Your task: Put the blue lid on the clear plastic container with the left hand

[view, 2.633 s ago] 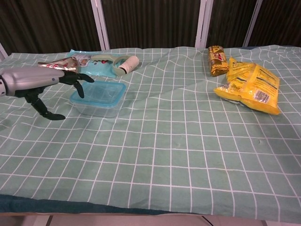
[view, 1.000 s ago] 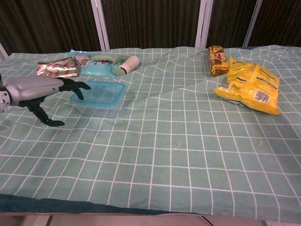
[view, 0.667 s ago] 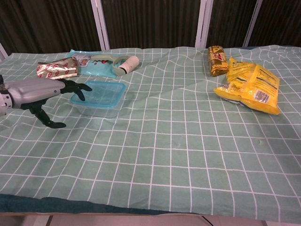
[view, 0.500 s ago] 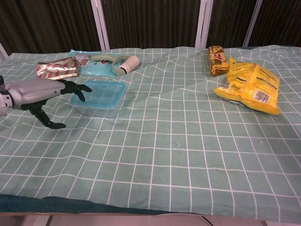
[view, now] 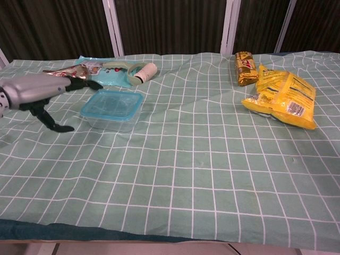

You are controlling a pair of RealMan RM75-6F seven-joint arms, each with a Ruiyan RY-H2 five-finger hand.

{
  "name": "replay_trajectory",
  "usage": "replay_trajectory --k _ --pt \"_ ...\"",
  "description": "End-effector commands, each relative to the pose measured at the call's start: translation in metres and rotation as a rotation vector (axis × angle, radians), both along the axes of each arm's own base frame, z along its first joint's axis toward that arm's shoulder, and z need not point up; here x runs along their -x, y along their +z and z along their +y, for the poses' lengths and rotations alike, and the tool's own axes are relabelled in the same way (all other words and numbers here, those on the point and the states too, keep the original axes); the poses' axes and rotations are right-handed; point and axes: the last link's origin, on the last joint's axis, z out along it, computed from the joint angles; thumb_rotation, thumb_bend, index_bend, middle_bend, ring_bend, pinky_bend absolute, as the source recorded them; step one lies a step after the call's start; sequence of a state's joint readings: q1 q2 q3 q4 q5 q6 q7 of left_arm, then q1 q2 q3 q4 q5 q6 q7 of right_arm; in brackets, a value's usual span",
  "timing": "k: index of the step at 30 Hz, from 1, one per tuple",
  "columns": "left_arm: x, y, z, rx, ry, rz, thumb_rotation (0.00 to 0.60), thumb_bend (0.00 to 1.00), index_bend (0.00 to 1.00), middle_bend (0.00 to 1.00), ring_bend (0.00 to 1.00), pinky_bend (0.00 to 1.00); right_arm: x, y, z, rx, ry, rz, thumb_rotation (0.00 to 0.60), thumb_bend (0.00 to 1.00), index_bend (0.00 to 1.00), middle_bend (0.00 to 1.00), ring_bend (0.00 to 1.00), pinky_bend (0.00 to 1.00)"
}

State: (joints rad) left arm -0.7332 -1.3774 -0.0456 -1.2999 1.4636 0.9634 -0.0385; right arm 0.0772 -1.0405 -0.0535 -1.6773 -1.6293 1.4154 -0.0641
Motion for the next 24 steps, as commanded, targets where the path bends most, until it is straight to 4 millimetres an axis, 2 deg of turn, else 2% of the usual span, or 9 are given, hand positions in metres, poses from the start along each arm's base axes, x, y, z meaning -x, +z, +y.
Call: replay_trajectory --k 1,3,6,7,10,13,16,24 --pt "-0.011 0.035 -0.016 -0.115 -0.072 -0.105 0.6 0.25 0.0 0.0 0.0 0.0 0.0 -0.001 0.0 -0.005 0.002 0.005 0.6 0.2 0.0 0.0 0.0 0.0" --pt "-0.005 0.046 -0.033 -0.135 -0.066 -0.131 0.6 0.26 0.0 0.0 0.0 0.0 0.0 -0.003 0.0 -0.01 0.001 0.01 0.6 0.2 0.0 0.0 0.0 0.0" --pt "0.02 0.058 -0.075 -0.156 -0.007 -0.158 0.6 0.27 0.0 0.0 0.0 0.0 0.0 -0.006 0.0 -0.022 -0.005 0.021 0.6 0.2 0.0 0.0 0.0 0.0" --pt "0.033 0.061 -0.094 -0.166 0.029 -0.166 0.6 0.27 0.0 0.0 0.0 0.0 0.0 -0.007 -0.001 -0.024 -0.008 0.024 0.6 0.2 0.0 0.0 0.0 0.0" --pt "0.065 0.06 -0.141 -0.19 0.133 -0.179 0.6 0.27 0.0 0.0 0.0 0.0 0.0 -0.009 -0.001 -0.022 -0.013 0.034 0.6 0.2 0.0 0.0 0.0 0.0" --pt "0.083 0.057 -0.169 -0.201 0.189 -0.192 0.6 0.28 0.0 0.0 0.0 0.0 -0.001 -0.012 -0.002 -0.016 -0.014 0.045 0.6 0.2 0.0 0.0 0.0 0.0" --pt "0.087 0.059 -0.175 -0.196 0.159 -0.161 0.6 0.29 0.0 0.0 0.0 0.0 -0.003 -0.014 -0.001 -0.013 -0.009 0.052 0.6 0.2 0.0 0.0 0.0 0.0" --pt "0.086 0.066 -0.169 -0.265 0.125 -0.194 0.6 0.29 0.0 0.0 0.0 0.0 -0.002 -0.012 0.006 -0.001 -0.006 0.063 0.6 0.2 0.0 0.0 0.0 0.0"
